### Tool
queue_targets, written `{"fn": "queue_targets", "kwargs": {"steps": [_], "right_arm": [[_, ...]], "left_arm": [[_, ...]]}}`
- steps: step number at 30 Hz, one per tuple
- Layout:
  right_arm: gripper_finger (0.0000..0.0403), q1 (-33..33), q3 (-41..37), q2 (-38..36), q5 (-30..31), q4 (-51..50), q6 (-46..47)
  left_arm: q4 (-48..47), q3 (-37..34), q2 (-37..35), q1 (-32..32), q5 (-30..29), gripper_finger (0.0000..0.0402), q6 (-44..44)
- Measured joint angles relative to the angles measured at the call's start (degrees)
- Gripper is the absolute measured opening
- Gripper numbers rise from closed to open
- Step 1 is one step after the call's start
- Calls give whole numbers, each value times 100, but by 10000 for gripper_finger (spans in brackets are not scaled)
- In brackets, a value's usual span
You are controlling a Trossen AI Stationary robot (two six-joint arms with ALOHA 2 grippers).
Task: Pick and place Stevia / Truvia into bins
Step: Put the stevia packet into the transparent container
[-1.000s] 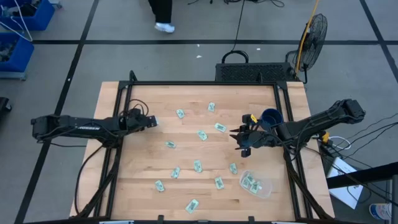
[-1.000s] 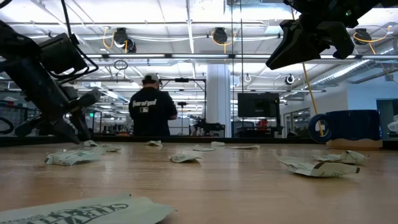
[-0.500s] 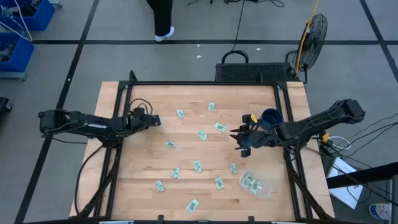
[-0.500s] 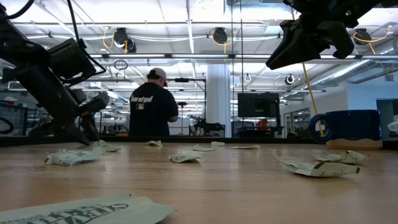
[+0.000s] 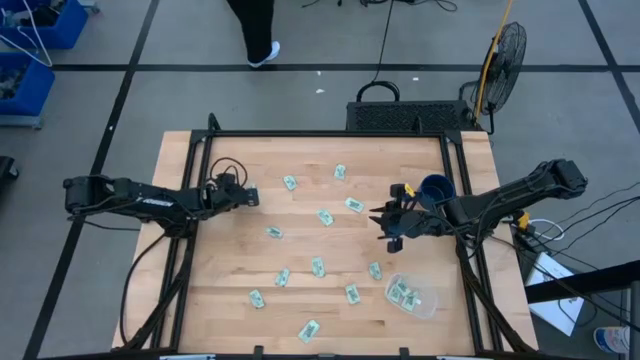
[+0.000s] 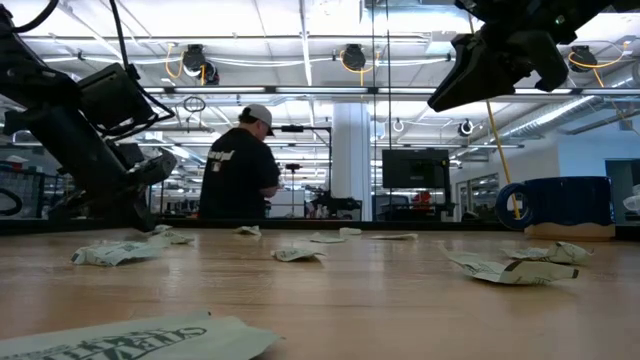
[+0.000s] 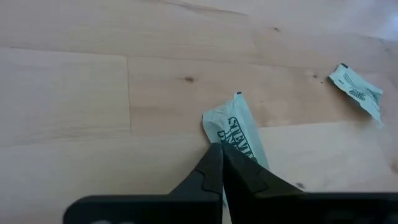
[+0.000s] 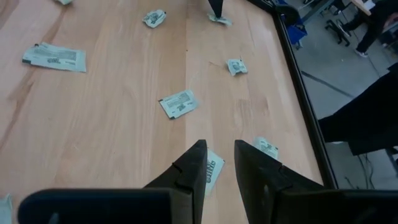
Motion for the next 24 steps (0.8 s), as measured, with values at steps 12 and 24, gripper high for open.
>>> {"fn": "queue_targets", "kwargs": {"steps": [12,24], "right_arm": [[75,0,0,1,2,0,28],[75,-161,-14,81,0,266,2211]], "left_arm": [[1745,130,-2,-4,799,3,1238],[1769,1327,365,-749,1037,1,2549]]}}
